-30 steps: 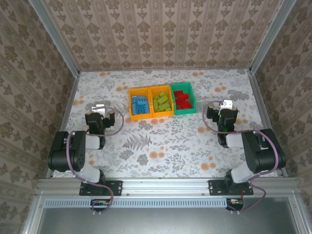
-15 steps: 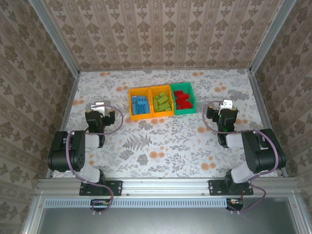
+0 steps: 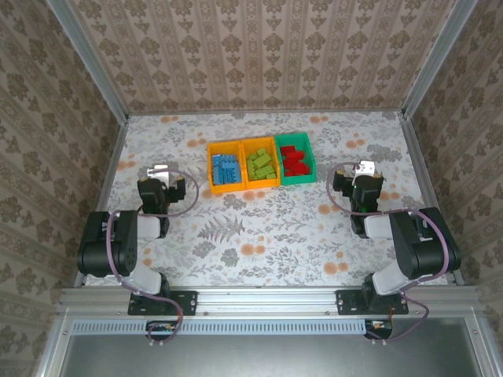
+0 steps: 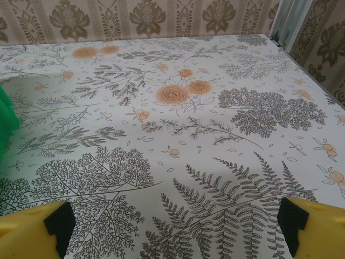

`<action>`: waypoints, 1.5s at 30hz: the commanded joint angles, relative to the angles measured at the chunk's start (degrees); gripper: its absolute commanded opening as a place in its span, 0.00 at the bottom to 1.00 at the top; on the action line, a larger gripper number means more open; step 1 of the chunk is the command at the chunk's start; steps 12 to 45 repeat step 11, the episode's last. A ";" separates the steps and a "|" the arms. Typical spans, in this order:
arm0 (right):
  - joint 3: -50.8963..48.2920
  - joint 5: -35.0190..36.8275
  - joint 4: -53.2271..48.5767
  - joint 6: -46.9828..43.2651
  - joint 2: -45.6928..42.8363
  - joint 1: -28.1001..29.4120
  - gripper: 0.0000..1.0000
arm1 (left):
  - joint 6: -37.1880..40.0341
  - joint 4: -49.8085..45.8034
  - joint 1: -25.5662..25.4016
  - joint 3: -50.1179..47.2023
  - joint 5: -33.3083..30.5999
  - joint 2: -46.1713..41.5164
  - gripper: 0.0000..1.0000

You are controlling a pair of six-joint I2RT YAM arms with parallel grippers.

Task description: Sort the legos into containers by color

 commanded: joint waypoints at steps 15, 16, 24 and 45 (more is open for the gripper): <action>-0.16 -1.14 1.68 0.12 -0.10 -0.21 1.00 | -1.20 0.38 -0.02 0.83 0.72 -0.60 1.00; -0.16 -1.14 1.68 0.12 -0.10 -0.21 1.00 | -1.20 0.38 -0.02 0.83 0.72 -0.60 1.00; -0.16 -1.14 1.68 0.12 -0.10 -0.21 1.00 | -1.20 0.38 -0.02 0.83 0.72 -0.60 1.00; -0.16 -1.14 1.68 0.12 -0.10 -0.21 1.00 | -1.20 0.38 -0.02 0.83 0.72 -0.60 1.00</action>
